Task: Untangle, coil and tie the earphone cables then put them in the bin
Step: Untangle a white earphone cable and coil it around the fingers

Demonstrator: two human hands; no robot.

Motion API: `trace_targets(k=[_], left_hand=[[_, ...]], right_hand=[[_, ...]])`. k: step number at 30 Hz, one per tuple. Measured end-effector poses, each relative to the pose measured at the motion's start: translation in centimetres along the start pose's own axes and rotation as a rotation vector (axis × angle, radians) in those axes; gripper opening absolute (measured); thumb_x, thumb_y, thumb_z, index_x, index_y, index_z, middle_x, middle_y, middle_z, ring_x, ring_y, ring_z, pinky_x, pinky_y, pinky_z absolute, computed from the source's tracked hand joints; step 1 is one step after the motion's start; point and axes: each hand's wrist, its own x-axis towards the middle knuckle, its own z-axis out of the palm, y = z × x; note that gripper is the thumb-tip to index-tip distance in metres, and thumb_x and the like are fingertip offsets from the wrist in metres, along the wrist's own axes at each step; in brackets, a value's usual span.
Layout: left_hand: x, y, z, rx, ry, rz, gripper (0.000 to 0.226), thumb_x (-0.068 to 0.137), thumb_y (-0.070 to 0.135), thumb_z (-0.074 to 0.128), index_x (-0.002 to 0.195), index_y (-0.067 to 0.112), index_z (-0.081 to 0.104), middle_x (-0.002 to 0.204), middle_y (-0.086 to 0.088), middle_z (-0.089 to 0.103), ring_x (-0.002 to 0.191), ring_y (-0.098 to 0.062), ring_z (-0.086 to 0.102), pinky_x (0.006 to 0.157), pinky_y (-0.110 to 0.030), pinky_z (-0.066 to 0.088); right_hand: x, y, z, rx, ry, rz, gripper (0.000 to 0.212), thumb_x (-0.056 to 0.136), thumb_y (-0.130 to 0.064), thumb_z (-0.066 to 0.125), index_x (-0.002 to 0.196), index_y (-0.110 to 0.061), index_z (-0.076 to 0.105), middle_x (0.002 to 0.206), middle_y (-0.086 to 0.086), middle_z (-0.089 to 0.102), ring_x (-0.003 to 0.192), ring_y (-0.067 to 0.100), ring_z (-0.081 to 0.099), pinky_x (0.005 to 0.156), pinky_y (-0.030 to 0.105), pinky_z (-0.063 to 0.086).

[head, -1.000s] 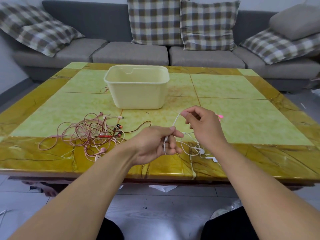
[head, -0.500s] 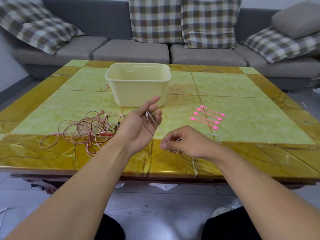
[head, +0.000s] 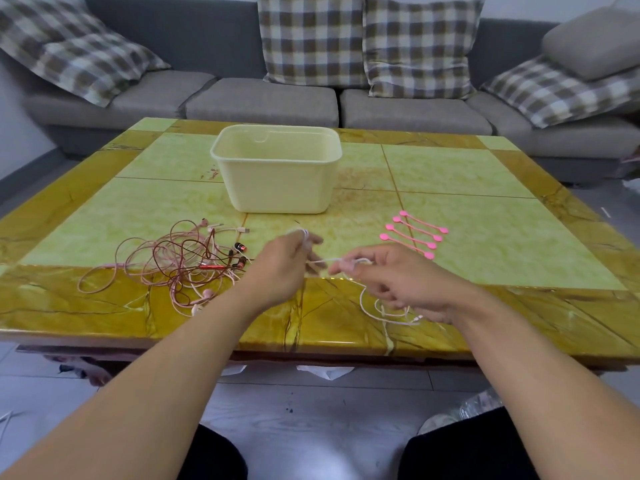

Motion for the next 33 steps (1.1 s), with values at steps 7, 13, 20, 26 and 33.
trace_targets(k=[7,13,20,26,33], left_hand=[[-1.3,1.8,-0.9,-0.295,-0.362,-0.184,0.057,0.107,0.042,0.038,0.058,0.015,0.046,0.054,0.0,0.022,0.047,-0.017,0.022,0.049,-0.027,0.03],[-1.9,2.1,-1.5,-0.81,-0.666,-0.218,0.049,0.099,0.034,0.048,0.057,0.024,0.024,0.051,0.005,0.015,0.044,-0.01,0.01,0.04,-0.023,0.011],[-2.5,3.9,-0.7,-1.035,-0.501,-0.144,0.042,0.099,0.027,0.041,0.106,0.004,0.075,0.039,0.004,0.031,0.035,-0.008,0.025,0.046,-0.025,0.015],[-1.8,4.7,0.0,-1.283,-0.203,-0.131,0.036,0.109,0.009,0.029,0.126,-0.008,0.056,0.101,-0.017,0.076,0.095,-0.028,0.075,0.075,-0.027,0.062],[-0.4,2.7,-0.2,-1.256,-0.012,-0.104,0.04,0.106,-0.007,0.028,0.146,-0.008,0.032,0.134,-0.019,0.064,0.12,-0.032,0.066,0.103,-0.041,0.053]], right_hand=[[-0.1,0.5,-2.0,0.032,0.224,-0.073,0.019,0.096,-0.03,0.066,0.079,-0.026,0.073,0.053,-0.003,0.026,0.049,0.015,0.017,0.046,0.027,0.015],[0.8,1.5,-2.2,0.089,0.382,-0.091,0.018,0.089,-0.04,0.073,0.083,-0.024,0.067,0.055,-0.005,0.026,0.049,0.014,0.016,0.047,0.028,0.012],[1.7,1.7,-0.6,0.073,0.528,-0.053,0.027,0.092,-0.042,0.071,0.087,-0.016,0.07,0.043,-0.017,0.039,0.037,0.005,0.032,0.052,0.025,0.021],[1.7,1.9,0.4,-0.019,0.25,0.089,0.04,0.102,-0.049,0.054,0.083,-0.017,0.069,0.054,-0.004,0.037,0.046,0.011,0.026,0.043,0.024,0.019],[0.7,1.6,1.9,-0.411,0.068,0.021,0.046,0.107,-0.046,0.042,0.087,-0.019,0.073,0.055,-0.005,0.049,0.049,0.008,0.045,0.059,0.027,0.039]])
